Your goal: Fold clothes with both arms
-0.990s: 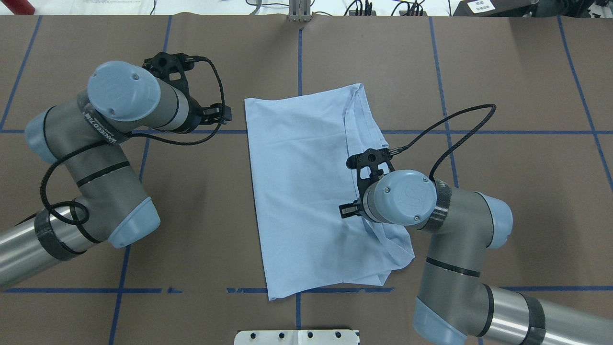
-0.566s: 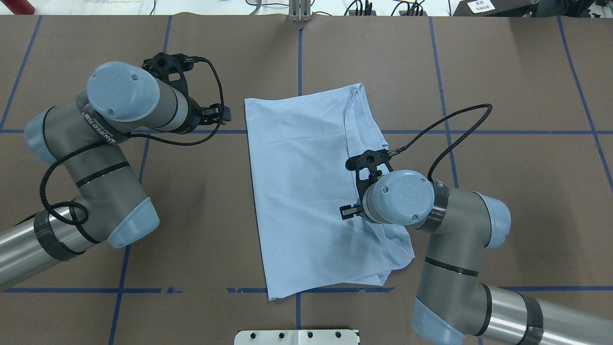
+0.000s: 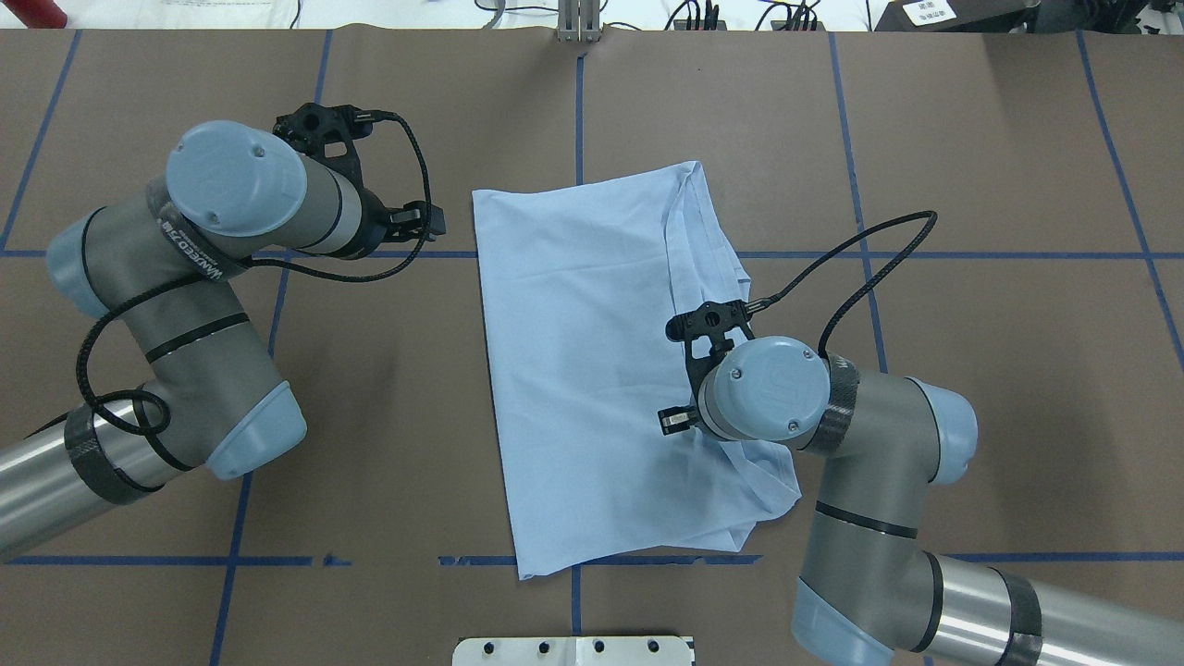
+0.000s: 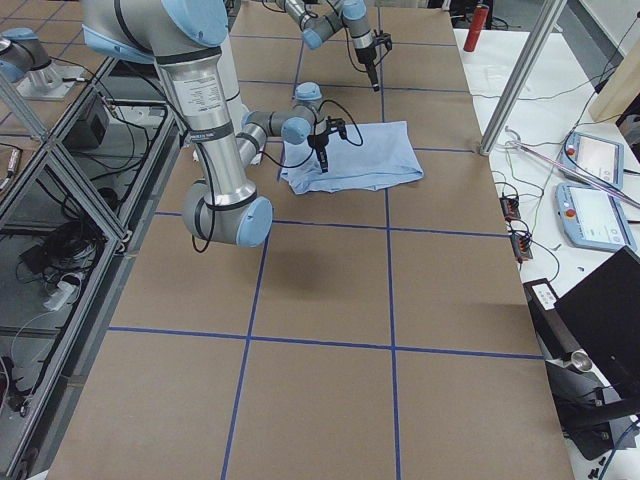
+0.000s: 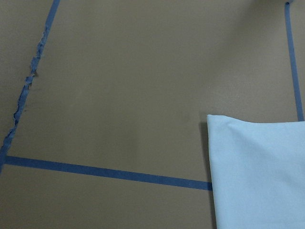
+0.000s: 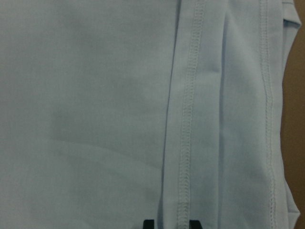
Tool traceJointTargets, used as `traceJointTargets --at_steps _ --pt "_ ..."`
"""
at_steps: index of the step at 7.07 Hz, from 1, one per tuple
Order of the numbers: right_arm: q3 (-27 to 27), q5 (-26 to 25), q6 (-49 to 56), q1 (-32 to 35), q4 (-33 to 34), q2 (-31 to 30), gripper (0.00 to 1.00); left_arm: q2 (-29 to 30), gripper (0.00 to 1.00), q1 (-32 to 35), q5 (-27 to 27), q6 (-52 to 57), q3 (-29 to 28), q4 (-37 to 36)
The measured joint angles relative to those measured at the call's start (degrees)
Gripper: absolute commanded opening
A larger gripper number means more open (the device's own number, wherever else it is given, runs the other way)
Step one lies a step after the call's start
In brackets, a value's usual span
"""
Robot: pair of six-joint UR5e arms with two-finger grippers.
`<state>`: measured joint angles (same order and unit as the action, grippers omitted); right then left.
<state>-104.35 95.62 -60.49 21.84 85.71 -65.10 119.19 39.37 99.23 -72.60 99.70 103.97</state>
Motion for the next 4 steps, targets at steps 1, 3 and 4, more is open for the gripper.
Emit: traceJointTargets --at_steps 1,3,4 --pt "0.0 1.1 0.0 0.0 0.1 0.0 0.00 0.0 1.00 0.0 0.0 0.0 0.0 0.0" --pt "0.1 1.8 0.0 0.0 0.1 -0.2 0.00 0.0 1.00 0.0 0.0 0.0 0.0 0.0" --pt "0.1 1.8 0.0 0.1 0.1 -0.3 0.00 0.1 1.00 0.0 0.0 0.0 0.0 0.0"
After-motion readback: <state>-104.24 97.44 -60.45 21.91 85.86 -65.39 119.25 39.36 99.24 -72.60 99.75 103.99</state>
